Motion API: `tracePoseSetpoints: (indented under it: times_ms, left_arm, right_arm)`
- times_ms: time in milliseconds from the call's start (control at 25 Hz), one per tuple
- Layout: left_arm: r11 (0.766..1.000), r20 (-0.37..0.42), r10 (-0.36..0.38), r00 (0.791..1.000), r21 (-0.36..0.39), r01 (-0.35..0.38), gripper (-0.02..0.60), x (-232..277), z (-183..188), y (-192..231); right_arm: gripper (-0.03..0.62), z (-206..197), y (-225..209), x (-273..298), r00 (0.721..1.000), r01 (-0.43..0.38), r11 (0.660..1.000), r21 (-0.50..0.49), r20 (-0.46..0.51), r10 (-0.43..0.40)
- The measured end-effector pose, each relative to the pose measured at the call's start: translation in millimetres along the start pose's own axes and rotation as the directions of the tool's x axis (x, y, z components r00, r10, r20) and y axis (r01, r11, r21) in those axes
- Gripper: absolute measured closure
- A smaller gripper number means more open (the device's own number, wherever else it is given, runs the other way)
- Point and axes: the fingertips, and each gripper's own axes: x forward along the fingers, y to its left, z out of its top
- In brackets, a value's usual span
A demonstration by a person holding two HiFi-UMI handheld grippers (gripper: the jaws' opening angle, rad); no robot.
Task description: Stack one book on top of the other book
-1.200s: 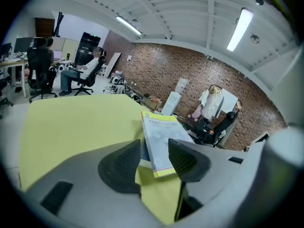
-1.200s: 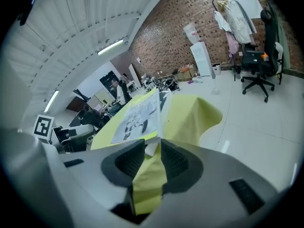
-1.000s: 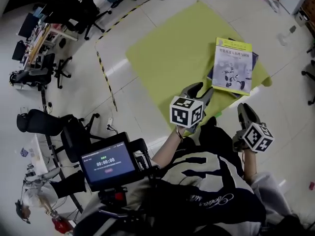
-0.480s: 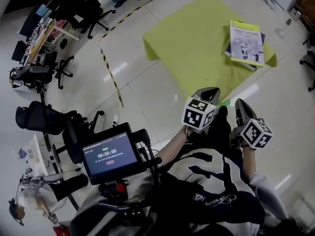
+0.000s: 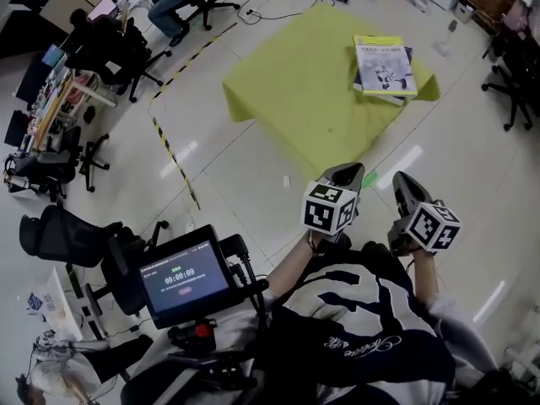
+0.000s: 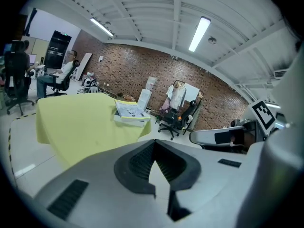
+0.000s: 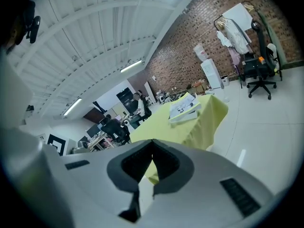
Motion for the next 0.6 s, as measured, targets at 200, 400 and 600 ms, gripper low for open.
tracePoseSetpoints:
  times_ms: [200, 400, 600]
  left_arm:
    - [0.999, 0.015, 0.022, 1.000, -0.027, -0.022, 0.577, -6.0, -8.2, -33.1]
    - [0.997, 0.058, 0.040, 0.997, -0.065, -0.037, 0.577, -10.6, -7.8, -68.9]
    - [0.995, 0.073, 0.055, 0.996, -0.084, -0.049, 0.577, -14.5, -15.3, -95.4]
  right_arm:
    - [0.600, -0.9, -6.8, -29.2, 1.000, -0.020, 1.000, 0.001, -0.002, 0.020]
    - [0.600, -1.3, -9.1, -61.5, 0.999, -0.050, 0.999, -0.012, -0.010, 0.050]
    - [0.600, -5.3, -12.2, -82.7, 0.996, -0.080, 0.997, -0.020, -0.026, 0.079]
